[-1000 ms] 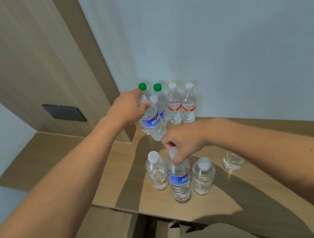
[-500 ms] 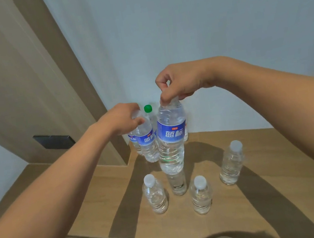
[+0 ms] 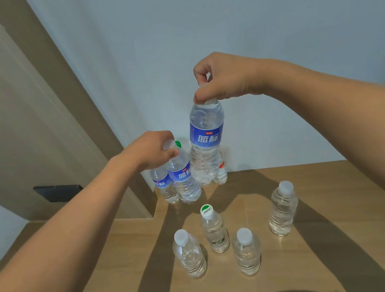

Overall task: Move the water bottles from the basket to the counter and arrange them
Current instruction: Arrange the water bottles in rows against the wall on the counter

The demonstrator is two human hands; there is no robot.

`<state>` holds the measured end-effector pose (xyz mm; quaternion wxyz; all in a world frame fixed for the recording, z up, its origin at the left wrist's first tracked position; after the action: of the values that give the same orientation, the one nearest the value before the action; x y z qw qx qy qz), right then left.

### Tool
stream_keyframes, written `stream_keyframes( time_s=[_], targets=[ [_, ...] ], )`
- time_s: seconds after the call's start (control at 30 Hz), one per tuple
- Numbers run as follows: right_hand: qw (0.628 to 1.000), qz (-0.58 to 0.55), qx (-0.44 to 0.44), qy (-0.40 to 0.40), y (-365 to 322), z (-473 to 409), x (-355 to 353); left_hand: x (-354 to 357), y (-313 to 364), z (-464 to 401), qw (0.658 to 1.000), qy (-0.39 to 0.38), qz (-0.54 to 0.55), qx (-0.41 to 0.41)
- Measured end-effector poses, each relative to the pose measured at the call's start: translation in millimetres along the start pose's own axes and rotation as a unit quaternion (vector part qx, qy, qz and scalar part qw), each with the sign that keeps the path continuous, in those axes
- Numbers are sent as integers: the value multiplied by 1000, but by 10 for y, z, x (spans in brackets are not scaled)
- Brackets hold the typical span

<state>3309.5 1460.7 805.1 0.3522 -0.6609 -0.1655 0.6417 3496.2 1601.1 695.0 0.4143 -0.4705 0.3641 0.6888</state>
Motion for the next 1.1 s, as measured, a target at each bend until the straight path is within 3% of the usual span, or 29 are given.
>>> stream_keyframes(
  time_s=[0.2, 0.6, 1.1],
  targets=[
    [997, 66, 16, 20, 174, -115, 108, 73, -24, -127, 999, -36, -5, 37],
    [986, 122, 103, -39, 922, -415, 558, 313, 26, -569, 976, -108, -72, 173],
    [974, 101, 193, -63, 1748, -529, 1078, 748, -173, -1260, 966, -143, -110, 187]
  ],
)
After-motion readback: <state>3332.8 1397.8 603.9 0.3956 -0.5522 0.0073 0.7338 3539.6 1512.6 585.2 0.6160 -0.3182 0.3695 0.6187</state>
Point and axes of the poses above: each hand's wrist, its own z-axis away from the middle knuckle, its own x-axis out of the palm, y = z × x, the point moved 1 cm from there along -z, towards the middle knuckle, and after that the axes turned 14 degrees about -y, right-handed, at the moved point
